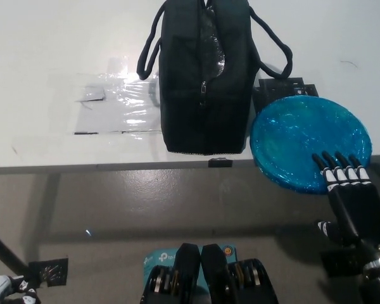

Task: The robot uses its right hand to pick up a stack of plates kept in the middle of the desk and put it inside a bag kept next to it

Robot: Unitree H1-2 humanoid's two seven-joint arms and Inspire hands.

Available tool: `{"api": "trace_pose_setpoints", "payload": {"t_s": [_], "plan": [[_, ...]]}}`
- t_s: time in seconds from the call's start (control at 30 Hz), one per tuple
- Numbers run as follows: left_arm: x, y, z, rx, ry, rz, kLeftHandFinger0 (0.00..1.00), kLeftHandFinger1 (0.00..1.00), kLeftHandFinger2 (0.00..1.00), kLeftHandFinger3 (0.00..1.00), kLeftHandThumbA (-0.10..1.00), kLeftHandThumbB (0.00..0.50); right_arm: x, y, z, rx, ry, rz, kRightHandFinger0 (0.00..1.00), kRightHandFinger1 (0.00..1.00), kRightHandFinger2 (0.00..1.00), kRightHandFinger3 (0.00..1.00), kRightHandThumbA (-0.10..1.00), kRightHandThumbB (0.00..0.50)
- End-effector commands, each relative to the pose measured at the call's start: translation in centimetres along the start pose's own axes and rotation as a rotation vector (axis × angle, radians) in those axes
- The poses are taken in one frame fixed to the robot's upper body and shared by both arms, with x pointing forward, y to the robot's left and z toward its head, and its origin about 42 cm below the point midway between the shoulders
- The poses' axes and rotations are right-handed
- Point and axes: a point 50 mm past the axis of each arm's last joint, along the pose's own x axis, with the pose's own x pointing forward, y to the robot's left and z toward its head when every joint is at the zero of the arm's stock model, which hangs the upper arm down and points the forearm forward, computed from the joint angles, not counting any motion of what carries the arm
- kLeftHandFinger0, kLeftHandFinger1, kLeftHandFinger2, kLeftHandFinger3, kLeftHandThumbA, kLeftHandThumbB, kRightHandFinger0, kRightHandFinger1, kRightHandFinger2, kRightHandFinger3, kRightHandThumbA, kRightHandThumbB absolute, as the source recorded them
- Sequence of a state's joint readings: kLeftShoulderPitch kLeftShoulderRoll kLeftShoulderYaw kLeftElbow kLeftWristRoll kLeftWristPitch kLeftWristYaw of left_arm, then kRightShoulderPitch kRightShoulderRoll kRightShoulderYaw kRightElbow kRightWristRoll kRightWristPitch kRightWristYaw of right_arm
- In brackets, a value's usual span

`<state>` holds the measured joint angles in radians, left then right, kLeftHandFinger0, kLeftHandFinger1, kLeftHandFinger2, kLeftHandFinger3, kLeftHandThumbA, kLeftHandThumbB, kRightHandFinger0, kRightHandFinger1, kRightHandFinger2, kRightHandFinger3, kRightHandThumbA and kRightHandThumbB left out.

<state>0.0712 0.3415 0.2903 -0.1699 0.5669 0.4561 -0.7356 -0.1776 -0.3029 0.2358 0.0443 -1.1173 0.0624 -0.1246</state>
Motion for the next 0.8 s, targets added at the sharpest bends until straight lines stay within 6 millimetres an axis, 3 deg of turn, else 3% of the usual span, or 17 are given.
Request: {"api": "trace_pose_setpoints", "payload": {"t_s": [0.0,0.1,0.17,0.3,0.33,0.37,0.4,0.43,0.47,0.5,0.53,0.57,0.6,0.63,0.67,0.7,0.77], "plan": [[-0.5,0.8,0.5,0.007,-0.010,0.017,0.84,0.93,0.99,0.92,-0.10,0.023,1.5,-0.8,-0.1,-0.058,-0.026,-0.125,1.00,1.00,1.00,1.00,1.00,0.500],[-0.7,0.9,0.3,0.007,-0.005,0.019,0.88,0.94,0.99,0.90,-0.10,0.011,2.4,-0.4,0.3,-0.091,-0.067,-0.192,1.00,1.00,1.00,1.00,0.95,0.462],[-0.8,0.9,0.3,0.004,-0.006,0.031,0.87,0.93,0.98,0.89,-0.10,0.013,2.9,-0.5,0.2,-0.103,-0.113,-0.238,1.00,1.00,1.00,1.00,0.84,0.363],[-0.7,1.0,0.5,0.002,-0.015,0.046,0.84,0.91,0.96,0.86,-0.10,0.000,3.8,-0.7,0.0,-0.163,-0.170,-0.302,1.00,1.00,1.00,1.00,0.73,0.271],[-0.7,1.0,0.5,0.001,-0.020,0.051,0.82,0.90,0.95,0.86,-0.10,0.000,4.5,-0.9,0.0,-0.169,-0.219,-0.368,1.00,1.00,1.00,1.00,0.49,0.260],[-0.8,1.0,0.5,-0.006,-0.025,0.051,0.81,0.89,0.95,0.86,-0.10,0.000,4.9,-1.2,0.0,-0.155,-0.266,-0.415,1.00,1.00,1.00,1.00,0.40,0.157],[-0.8,1.0,0.5,-0.009,-0.027,0.051,0.81,0.89,0.95,0.87,-0.10,0.000,5.1,-1.3,0.0,-0.148,-0.287,-0.436,1.00,1.00,1.00,1.00,0.35,0.118],[-0.8,1.0,0.5,-0.011,-0.029,0.050,0.81,0.89,0.95,0.87,-0.10,0.000,5.2,-1.5,0.0,-0.143,-0.309,-0.457,1.00,1.00,1.00,1.00,0.26,0.024],[-0.8,0.9,0.5,-0.009,-0.029,0.052,0.81,0.88,0.95,0.88,-0.10,0.001,5.5,-2.3,0.0,-0.115,-0.381,-0.509,0.54,0.58,0.62,1.00,0.04,0.002],[-0.8,1.0,0.5,-0.002,-0.027,0.053,0.81,0.88,0.95,0.88,-0.09,0.005,5.7,-3.0,0.0,-0.104,-0.414,-0.534,0.22,0.26,0.32,1.00,0.05,0.000],[-0.8,1.0,0.5,0.000,-0.026,0.053,0.80,0.88,0.95,0.89,-0.08,0.000,5.7,-3.2,0.0,-0.103,-0.423,-0.542,0.06,0.11,0.16,1.00,0.05,0.000],[-1.0,0.8,0.4,0.008,-0.022,0.051,0.80,0.88,0.96,0.90,-0.04,0.003,5.6,-3.7,-0.1,-0.065,-0.456,-0.560,0.00,0.00,0.01,0.52,-0.05,0.106],[-1.0,0.8,0.4,0.008,-0.023,0.052,0.79,0.88,0.96,0.90,-0.02,0.000,5.5,-3.8,-0.2,-0.064,-0.462,-0.565,0.00,0.00,0.00,0.33,-0.10,0.042],[-1.0,0.8,0.4,0.006,-0.021,0.055,0.79,0.88,0.96,0.90,-0.02,0.000,5.5,-4.1,-0.5,-0.062,-0.473,-0.574,0.00,0.00,0.01,0.17,-0.10,0.035],[-1.0,0.8,0.3,0.005,-0.022,0.055,0.79,0.88,0.96,0.90,-0.02,0.000,5.5,-4.1,-0.4,-0.056,-0.476,-0.578,0.00,0.00,0.04,0.06,-0.10,0.116],[-1.0,0.8,0.3,0.003,-0.023,0.057,0.79,0.88,0.95,0.90,-0.01,0.015,5.3,-4.4,-0.5,-0.031,-0.484,-0.580,0.00,0.00,0.09,0.03,-0.10,0.254],[-0.9,0.9,0.4,-0.001,-0.028,0.064,0.78,0.87,0.95,0.89,0.03,0.007,5.4,-4.8,-0.4,0.027,-0.501,-0.574,0.00,0.00,0.12,0.08,-0.10,0.334]]}}
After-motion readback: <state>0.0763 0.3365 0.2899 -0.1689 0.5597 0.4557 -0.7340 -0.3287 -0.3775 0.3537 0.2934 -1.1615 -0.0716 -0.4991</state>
